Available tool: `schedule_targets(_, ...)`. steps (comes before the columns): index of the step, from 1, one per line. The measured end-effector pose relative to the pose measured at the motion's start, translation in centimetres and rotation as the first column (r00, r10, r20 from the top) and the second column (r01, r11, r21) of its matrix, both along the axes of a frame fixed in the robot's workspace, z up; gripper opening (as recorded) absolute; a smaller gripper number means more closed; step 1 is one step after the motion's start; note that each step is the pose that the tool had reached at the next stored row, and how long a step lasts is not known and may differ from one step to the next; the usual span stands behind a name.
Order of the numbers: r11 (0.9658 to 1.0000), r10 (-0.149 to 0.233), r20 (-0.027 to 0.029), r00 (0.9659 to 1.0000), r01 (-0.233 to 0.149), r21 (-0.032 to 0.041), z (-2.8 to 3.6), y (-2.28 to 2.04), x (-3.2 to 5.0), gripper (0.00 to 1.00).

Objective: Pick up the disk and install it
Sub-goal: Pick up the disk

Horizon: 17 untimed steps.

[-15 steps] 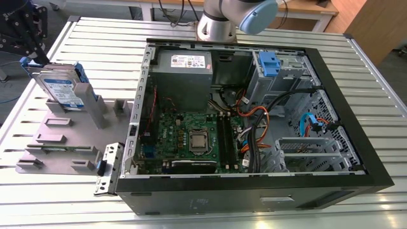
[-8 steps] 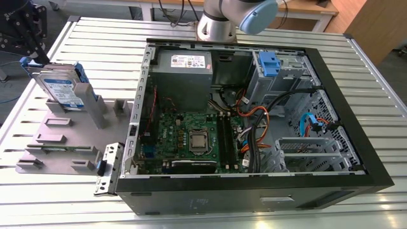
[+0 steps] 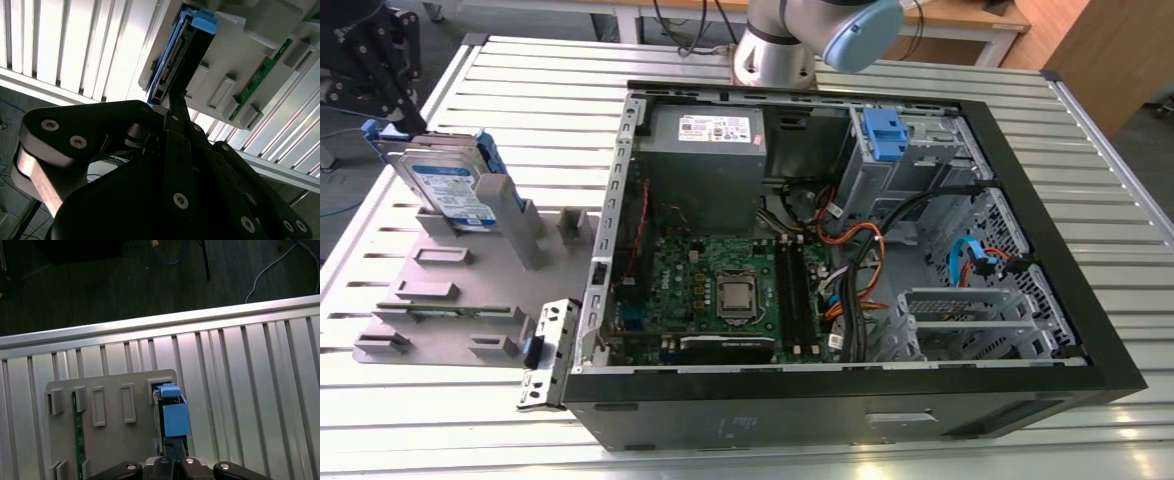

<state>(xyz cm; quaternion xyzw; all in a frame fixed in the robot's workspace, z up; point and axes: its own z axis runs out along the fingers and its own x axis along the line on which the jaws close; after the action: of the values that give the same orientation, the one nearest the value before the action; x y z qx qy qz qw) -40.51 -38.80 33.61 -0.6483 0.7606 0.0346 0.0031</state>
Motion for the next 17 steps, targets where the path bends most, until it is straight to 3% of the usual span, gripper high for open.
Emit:
schedule_targets(10, 1.0, 0.007, -0.0001, 1.0, -0.007, 0.0001, -0.29, 0.01, 0.72, 0.11)
schedule_targets(17, 1.0, 0.009, -0.0002, 1.0, -0.009, -0.0001, -0.41, 0.06, 0.79, 0.11)
